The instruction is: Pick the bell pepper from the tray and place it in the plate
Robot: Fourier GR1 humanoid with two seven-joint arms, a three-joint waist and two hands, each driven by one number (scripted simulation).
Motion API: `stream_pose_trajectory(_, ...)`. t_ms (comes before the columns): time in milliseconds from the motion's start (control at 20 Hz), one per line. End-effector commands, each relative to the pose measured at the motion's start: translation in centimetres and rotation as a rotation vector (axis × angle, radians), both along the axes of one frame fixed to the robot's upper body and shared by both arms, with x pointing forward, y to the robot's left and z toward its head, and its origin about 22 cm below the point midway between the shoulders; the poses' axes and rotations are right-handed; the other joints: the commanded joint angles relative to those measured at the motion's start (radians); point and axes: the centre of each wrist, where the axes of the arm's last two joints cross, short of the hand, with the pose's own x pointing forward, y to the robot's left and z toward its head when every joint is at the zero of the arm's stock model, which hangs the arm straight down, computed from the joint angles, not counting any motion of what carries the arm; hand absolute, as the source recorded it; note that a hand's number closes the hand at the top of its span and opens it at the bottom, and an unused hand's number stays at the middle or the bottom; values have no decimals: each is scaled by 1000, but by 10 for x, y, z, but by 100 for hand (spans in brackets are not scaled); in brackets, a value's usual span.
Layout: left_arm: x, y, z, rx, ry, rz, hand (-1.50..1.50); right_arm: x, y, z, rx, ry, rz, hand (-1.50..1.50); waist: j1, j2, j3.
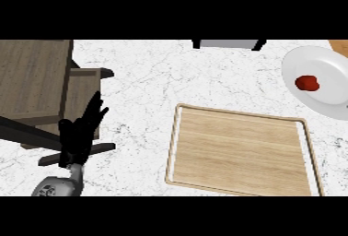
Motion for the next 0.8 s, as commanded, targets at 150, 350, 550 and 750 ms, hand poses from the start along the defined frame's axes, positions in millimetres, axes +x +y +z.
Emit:
stream_pose_trajectory(150,-12,17,-14,21,86,31,0,-22,-17,-11,109,-48,82,-150,4,1,-5)
stream_pose_trajectory(350,-4,7,-13,13,71,7,0,-9,4,-25,89,-56,84,-150,13,8,-4)
stream_pose_trajectory(550,-7,2,-14,14,83,20,0,-22,-13,-19,76,-56,68,-150,4,3,-5)
stream_pose_trajectory(750,4,2,-8,10,58,4,0,-20,-1,-36,41,-32,31,-150,2,5,-6)
